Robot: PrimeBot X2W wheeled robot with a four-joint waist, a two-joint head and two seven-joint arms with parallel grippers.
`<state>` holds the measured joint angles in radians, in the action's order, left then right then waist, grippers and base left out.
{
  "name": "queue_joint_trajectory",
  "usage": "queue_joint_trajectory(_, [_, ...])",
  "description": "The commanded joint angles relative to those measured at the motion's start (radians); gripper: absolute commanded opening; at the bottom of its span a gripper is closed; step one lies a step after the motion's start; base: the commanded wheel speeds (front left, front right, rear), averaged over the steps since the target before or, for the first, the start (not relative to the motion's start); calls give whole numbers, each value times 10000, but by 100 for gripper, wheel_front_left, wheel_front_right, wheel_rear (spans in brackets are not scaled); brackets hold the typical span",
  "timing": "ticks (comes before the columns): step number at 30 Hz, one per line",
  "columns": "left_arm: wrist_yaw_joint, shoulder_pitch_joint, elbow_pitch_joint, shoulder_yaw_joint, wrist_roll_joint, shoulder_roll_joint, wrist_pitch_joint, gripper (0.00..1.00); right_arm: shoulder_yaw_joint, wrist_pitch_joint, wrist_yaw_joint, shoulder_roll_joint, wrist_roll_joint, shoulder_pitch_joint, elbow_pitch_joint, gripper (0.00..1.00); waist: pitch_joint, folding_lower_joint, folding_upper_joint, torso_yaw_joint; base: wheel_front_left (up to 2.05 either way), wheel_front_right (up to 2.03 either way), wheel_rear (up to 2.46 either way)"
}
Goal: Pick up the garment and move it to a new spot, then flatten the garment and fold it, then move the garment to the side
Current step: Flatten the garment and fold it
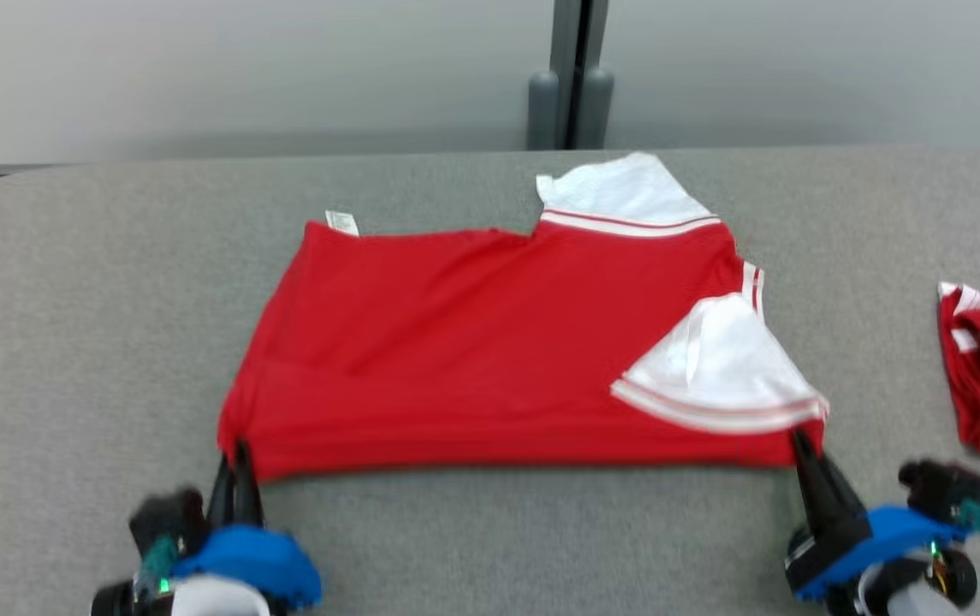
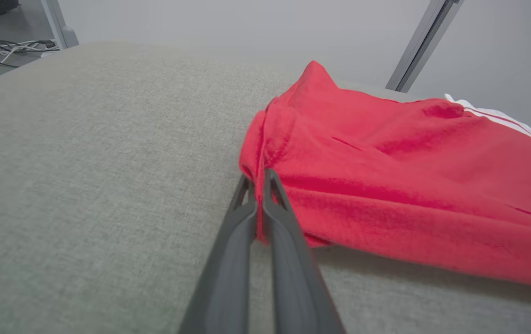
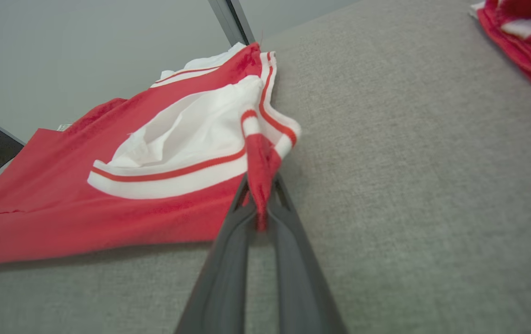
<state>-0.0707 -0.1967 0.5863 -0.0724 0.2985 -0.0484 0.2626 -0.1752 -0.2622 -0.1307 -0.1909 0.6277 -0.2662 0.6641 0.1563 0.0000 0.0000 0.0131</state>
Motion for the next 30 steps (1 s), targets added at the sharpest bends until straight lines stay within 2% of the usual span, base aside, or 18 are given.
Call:
queue_joint_trajectory(1, [2, 253, 104, 103, 38, -43, 27, 0, -32, -35, 0, -124, 122, 317, 5, 0, -320, 0, 0, -120, 0, 0, 0])
queue_joint_trajectory(6, [136, 1253, 376, -13, 31, -43, 27, 0, -313, -36, 0, -325, 454, 1348, -109, 0, -1171, 0, 0, 18, 0, 0, 0])
queue_joint_trajectory(10, [250, 1960, 450, -248, 239, -40, 27, 0, -482, -38, 0, -363, 682, 1976, -115, 0, -1442, 0, 0, 67, 0, 0, 0])
queue_joint_trajectory(11, [246, 2050, 442, -295, 335, -40, 29, 0, -474, -36, 0, -348, 691, 2054, -99, 9, -1464, 0, 0, 71, 0, 0, 0])
queue_joint_trajectory(12, [210, 2109, 417, -365, 398, -43, 29, 30, -461, -36, 0, -320, 689, 2083, -95, 78, -1469, 0, 0, 68, 0, 0, 0])
queue_joint_trajectory(13, [168, 2138, 369, -448, 426, -41, 27, 100, -463, -36, 0, -281, 674, 2078, -94, 100, -1458, 0, 0, 61, 0, 0, 0])
queue_joint_trajectory(17, [-1, 1851, 101, -671, 337, -32, 27, 100, -244, -36, -1, -278, 310, 1679, -354, 100, -1309, 0, 0, 47, 0, 0, 0])
queue_joint_trajectory(23, [-394, 1116, -520, -690, -128, -26, 27, 100, 255, -35, -1, -74, -965, 1193, -1084, 100, -882, 0, 0, 21, 0, 0, 0])
queue_joint_trajectory(27, [-457, 425, -384, -781, -300, -26, 27, 100, 53, -35, -1, 110, -1925, 867, -1213, 100, -561, 0, 0, -8, 0, 0, 0])
queue_joint_trajectory(30, [-424, -180, -160, -824, -359, -26, 27, 100, 82, -35, -1, 314, -2158, 591, -1292, 100, -299, 0, 0, -33, 0, 0, 0])
